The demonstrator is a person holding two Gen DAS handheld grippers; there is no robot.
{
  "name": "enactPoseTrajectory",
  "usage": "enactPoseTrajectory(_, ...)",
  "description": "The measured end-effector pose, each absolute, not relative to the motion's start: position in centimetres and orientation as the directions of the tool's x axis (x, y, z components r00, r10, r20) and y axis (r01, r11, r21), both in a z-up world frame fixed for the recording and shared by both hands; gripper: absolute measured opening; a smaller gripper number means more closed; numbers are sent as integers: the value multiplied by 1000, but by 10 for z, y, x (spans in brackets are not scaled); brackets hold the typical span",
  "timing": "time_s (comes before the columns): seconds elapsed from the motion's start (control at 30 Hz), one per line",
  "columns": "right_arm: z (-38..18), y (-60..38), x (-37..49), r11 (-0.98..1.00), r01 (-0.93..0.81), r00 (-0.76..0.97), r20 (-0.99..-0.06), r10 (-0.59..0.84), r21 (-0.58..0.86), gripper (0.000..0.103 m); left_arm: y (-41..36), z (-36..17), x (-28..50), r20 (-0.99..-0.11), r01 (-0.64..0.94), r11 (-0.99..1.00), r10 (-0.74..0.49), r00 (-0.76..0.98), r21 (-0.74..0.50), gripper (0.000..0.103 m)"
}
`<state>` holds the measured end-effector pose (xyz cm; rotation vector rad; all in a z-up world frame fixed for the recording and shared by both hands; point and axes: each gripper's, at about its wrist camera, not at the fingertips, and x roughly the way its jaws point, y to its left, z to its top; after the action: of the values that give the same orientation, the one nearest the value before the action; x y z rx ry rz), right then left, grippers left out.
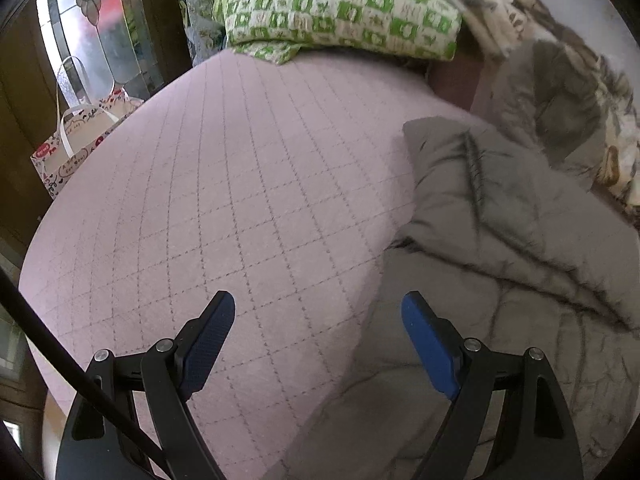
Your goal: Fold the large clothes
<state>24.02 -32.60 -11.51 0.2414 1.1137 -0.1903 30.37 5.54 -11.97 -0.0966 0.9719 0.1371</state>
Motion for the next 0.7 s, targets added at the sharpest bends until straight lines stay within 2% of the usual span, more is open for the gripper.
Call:
enactPoseTrajectory(0.13, -85, -312, 275, 954, 239, 481, -876, 43, 179, 57, 52, -115, 303, -808, -157, 987, 59, 586, -41, 85)
enactPoseTrajectory(0.27, -60, -273, 340, 973, 164, 540, -840, 52, 165, 62, 55, -116, 310, -818, -166, 983, 30, 575, -80, 85)
enactPoseTrajectory(0.4, -43, -239, 413, 974, 142, 592, -803, 58, 175, 63, 58, -117, 318, -821, -168, 981, 18, 571, -95, 85)
enactPoseTrajectory(0.53, -27, -211, 488, 978, 157, 625, -781, 12, 140, 69, 61, -118, 330, -822, -171, 979, 2, 569, -115, 85)
enactPoseTrajectory(0.7, -14, -192, 575, 956, 214, 656, -755, 13, 202, 79, 61, -130, 345, -844, -181, 976, -4, 536, -119, 85)
